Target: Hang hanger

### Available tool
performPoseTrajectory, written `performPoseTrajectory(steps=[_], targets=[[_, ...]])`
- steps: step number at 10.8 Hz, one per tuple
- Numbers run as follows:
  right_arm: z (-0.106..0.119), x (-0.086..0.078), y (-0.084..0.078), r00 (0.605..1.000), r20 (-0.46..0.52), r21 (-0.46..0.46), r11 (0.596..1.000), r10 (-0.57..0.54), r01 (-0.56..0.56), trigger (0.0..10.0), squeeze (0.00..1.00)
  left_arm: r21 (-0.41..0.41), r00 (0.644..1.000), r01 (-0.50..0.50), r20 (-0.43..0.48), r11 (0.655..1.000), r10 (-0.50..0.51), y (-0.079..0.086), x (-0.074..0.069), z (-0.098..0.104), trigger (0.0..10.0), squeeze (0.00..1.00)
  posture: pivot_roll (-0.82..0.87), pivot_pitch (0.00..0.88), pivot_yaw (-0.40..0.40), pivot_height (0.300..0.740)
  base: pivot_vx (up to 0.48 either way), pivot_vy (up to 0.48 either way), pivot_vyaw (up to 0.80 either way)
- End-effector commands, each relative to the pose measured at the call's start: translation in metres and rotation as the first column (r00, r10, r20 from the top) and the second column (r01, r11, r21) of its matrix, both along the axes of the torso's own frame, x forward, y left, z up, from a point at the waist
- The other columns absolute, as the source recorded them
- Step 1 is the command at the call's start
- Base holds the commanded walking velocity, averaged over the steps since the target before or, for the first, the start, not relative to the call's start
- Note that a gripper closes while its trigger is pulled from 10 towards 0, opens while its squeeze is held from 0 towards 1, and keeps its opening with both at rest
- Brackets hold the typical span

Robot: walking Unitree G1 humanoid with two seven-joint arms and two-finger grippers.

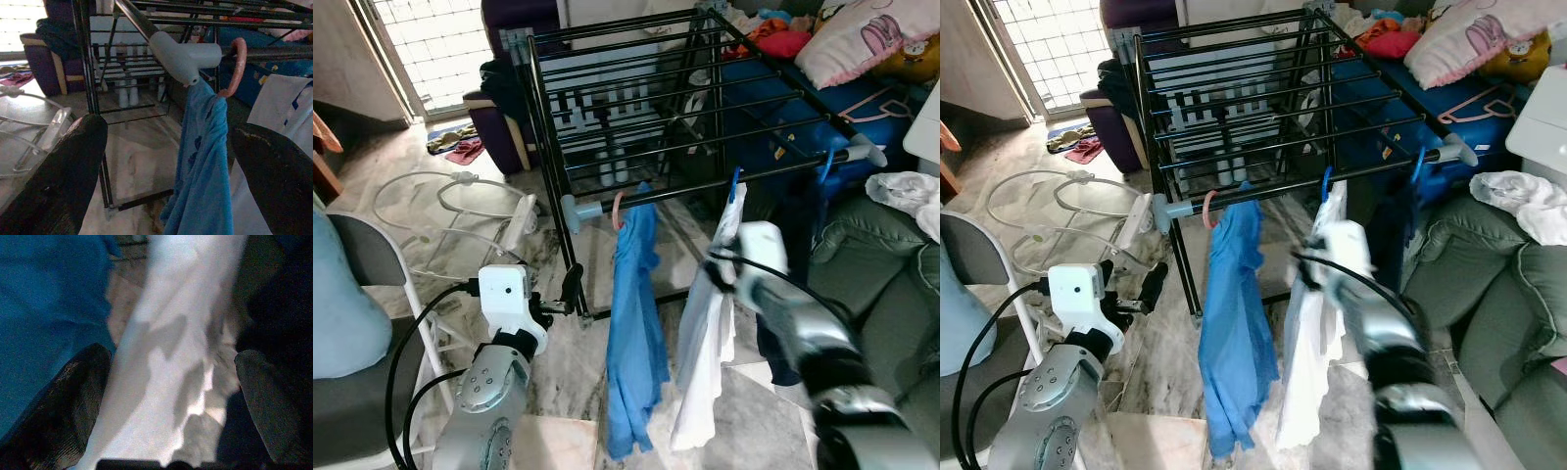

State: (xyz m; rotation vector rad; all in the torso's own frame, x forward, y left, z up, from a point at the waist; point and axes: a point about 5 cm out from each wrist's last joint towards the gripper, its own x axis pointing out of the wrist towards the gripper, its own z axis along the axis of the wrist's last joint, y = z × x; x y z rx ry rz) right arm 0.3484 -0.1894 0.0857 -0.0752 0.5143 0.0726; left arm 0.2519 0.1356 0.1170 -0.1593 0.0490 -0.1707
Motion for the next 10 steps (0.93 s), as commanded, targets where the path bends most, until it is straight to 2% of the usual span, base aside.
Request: performPoseTrajectory(steps=[1,3,5,6,8,9,10], targets=[[0.005,0.001,-0.010,1.000,0.023,-0.023,1.000,-0.021,0.022,10.0,0.00,0.009,1.000,0.009,-0.001,1.000,-0.009,-0.001,0.002,0.001,10.0,0.00,-0.10,0.000,0.088,0.740,0.000,0.000,0.00],[0.013,0.005,-0.021,0.998,0.056,-0.031,0.999,-0.038,0.040,10.0,0.00,0.008,1.000,0.013,-0.001,1.000,-0.013,-0.002,0.003,0.001,10.0,0.00,-0.11,0.000,0.091,0.740,0.000,0.000,0.00],[0.027,0.012,-0.015,0.993,0.118,-0.046,0.999,0.002,0.003,10.0,0.00,0.010,1.000,0.013,-0.001,1.000,-0.013,-0.002,0.004,0.001,10.0,0.00,-0.10,0.000,0.091,0.740,0.000,0.000,0.00],[0.029,0.015,-0.008,0.991,0.125,-0.041,0.998,0.048,-0.043,10.0,0.00,0.013,1.000,0.008,-0.002,1.000,-0.008,-0.001,0.005,0.001,10.0,0.00,-0.10,0.000,0.088,0.740,0.000,0.000,0.00],[0.028,0.019,-0.006,0.991,0.103,-0.041,0.996,0.089,-0.085,10.0,0.00,0.020,1.000,0.000,-0.007,1.000,0.000,0.000,0.006,0.000,10.0,0.00,-0.09,0.000,0.085,0.740,0.000,0.000,0.00],[0.029,0.021,-0.008,0.989,0.084,-0.038,0.992,0.123,-0.120,10.0,0.00,0.025,1.000,-0.004,-0.012,1.000,0.004,0.001,0.005,-0.001,10.0,0.00,-0.09,0.000,0.081,0.740,0.000,0.000,0.00],[0.030,0.023,-0.015,0.990,0.084,-0.046,0.993,0.113,-0.110,10.0,0.00,0.027,1.000,-0.006,-0.015,1.000,0.006,0.001,0.005,-0.002,10.0,0.00,-0.09,0.000,0.078,0.740,0.000,0.000,0.00]])
